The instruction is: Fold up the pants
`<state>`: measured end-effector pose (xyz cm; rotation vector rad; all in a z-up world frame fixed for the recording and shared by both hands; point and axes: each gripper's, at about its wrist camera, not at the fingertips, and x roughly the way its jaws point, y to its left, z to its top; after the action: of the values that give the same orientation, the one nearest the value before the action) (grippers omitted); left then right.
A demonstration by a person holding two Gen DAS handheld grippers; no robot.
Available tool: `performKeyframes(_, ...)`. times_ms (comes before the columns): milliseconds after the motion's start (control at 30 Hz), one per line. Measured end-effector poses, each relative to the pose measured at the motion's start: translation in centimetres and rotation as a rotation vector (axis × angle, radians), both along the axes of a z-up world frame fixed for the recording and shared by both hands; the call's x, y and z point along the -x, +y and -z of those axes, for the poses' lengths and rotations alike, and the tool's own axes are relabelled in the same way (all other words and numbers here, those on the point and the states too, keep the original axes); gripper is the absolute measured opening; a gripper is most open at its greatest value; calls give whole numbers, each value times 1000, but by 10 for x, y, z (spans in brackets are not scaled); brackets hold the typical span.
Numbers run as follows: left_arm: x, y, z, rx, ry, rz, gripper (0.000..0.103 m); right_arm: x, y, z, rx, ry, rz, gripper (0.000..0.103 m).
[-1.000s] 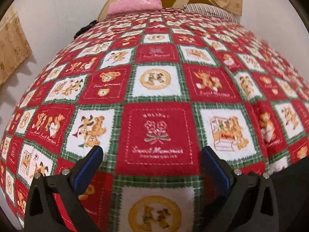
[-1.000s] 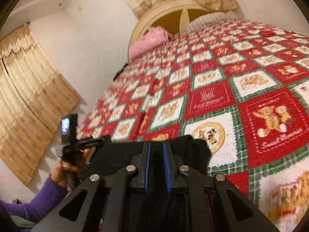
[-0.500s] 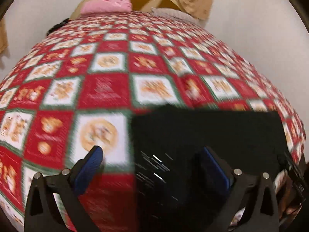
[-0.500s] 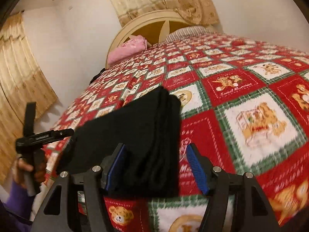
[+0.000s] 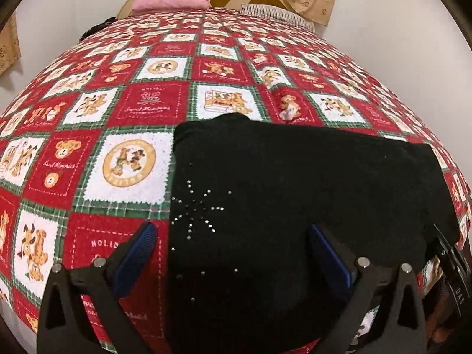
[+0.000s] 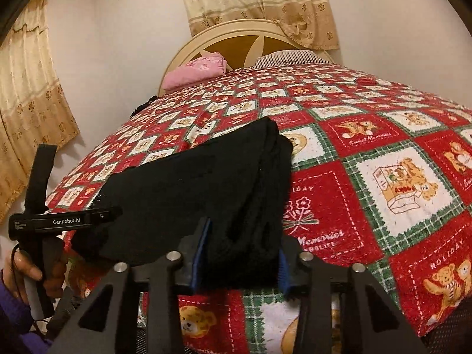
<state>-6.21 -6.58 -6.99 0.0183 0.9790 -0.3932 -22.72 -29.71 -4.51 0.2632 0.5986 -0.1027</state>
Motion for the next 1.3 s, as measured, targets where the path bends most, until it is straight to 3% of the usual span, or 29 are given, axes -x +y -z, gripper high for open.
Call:
performKeyframes(67, 1, 1, 0, 8, -1, -1, 102, 0, 3, -1, 12, 1, 8, 34)
performKeyframes(133, 3, 0, -3, 31, -7, 24, 82, 0, 6, -4, 25, 0, 9, 31)
performKeyframes(267, 9, -6, -9, 34, -24, 44, 60, 0, 10, -8, 41, -1, 13, 29)
performKeyframes(400, 10, -4, -14, 69, -39, 47, 27, 1, 18, -15, 76, -11, 18, 28)
performKeyframes(433, 10, -3, -16, 70, -45, 43, 24, 2, 22, -19, 95, -20, 17, 27)
performKeyframes(767, 3, 12, -31, 142, -60, 19, 17, 1, 60, -56, 228, -114, -33, 27)
performKeyframes(933, -2, 26, -48, 141, -122, -16, 16, -10, 75, -73, 243, -153, -73, 27)
performKeyframes(1300, -45, 108, -79, 130, -203, -191, 16, -77, 134, -103, 254, -214, -241, 27)
